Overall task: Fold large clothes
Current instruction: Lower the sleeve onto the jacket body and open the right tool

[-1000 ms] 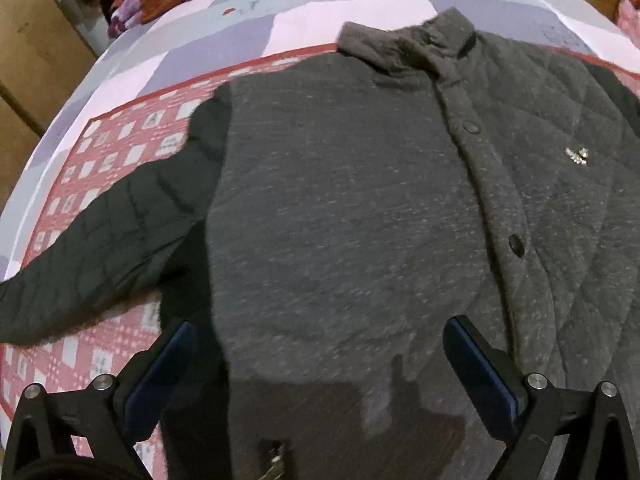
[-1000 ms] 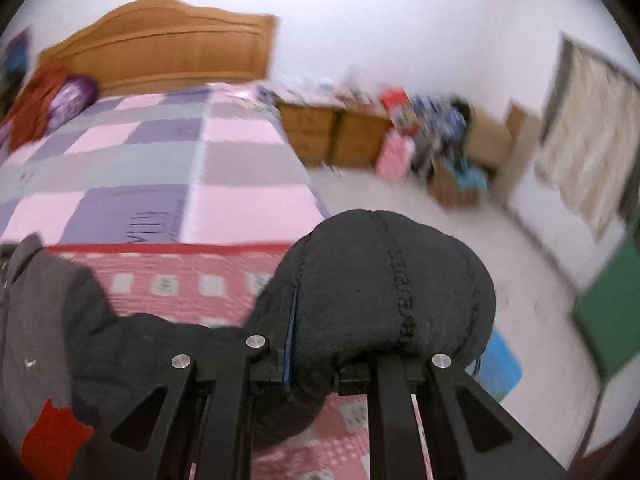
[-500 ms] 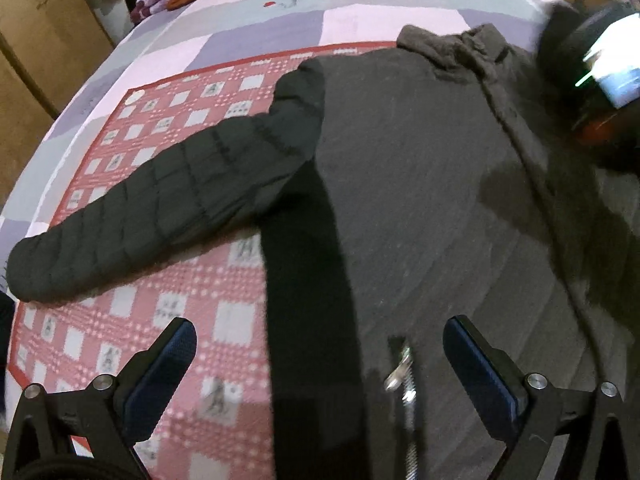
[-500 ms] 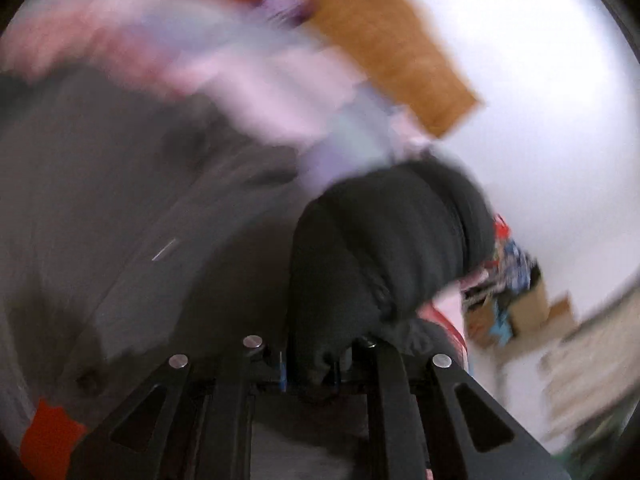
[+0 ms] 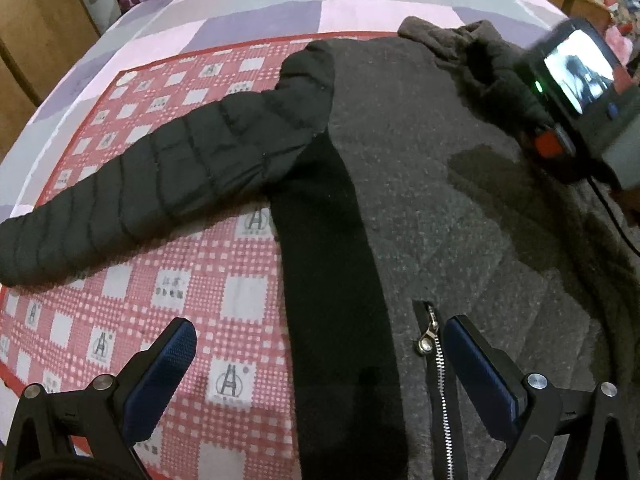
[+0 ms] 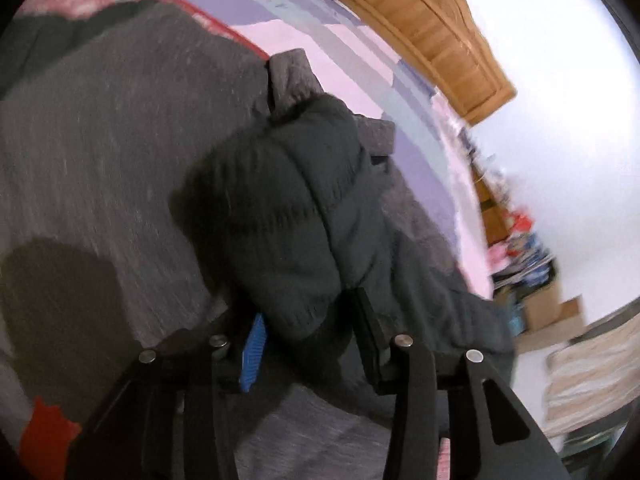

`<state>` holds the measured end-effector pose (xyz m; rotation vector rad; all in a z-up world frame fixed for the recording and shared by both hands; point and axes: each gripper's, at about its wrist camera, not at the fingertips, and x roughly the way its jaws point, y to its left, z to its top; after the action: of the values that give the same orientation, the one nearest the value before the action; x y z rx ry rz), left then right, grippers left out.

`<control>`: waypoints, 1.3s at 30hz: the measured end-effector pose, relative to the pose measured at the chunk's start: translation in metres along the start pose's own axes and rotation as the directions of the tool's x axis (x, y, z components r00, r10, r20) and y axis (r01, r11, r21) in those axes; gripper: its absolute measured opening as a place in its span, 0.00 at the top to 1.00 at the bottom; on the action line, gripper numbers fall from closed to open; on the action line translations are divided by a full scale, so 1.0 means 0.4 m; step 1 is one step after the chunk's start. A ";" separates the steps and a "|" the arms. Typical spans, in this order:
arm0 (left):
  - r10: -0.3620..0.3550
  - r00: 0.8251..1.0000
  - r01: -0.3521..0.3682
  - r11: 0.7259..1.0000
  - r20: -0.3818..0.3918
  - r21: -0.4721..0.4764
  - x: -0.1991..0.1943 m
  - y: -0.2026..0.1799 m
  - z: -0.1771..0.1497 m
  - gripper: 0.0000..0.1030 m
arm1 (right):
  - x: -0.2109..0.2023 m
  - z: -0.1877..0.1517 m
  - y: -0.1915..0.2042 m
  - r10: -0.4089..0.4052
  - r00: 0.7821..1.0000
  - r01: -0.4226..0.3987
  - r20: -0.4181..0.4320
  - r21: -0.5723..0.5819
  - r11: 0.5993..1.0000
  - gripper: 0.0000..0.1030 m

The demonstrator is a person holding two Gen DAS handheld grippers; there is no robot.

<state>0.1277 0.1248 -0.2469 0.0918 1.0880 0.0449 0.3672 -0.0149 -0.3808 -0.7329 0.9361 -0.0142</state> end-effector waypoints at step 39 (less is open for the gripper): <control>-0.013 1.000 0.013 1.000 0.001 -0.014 -0.005 0.074 -0.023 0.00 | 0.040 0.101 -0.002 0.192 0.980 -0.196 0.043 0.180 0.964 0.67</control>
<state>0.1190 0.1546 -0.2464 0.0721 1.0869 0.0405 0.4071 0.0022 -0.3769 -0.4677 0.9653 0.0804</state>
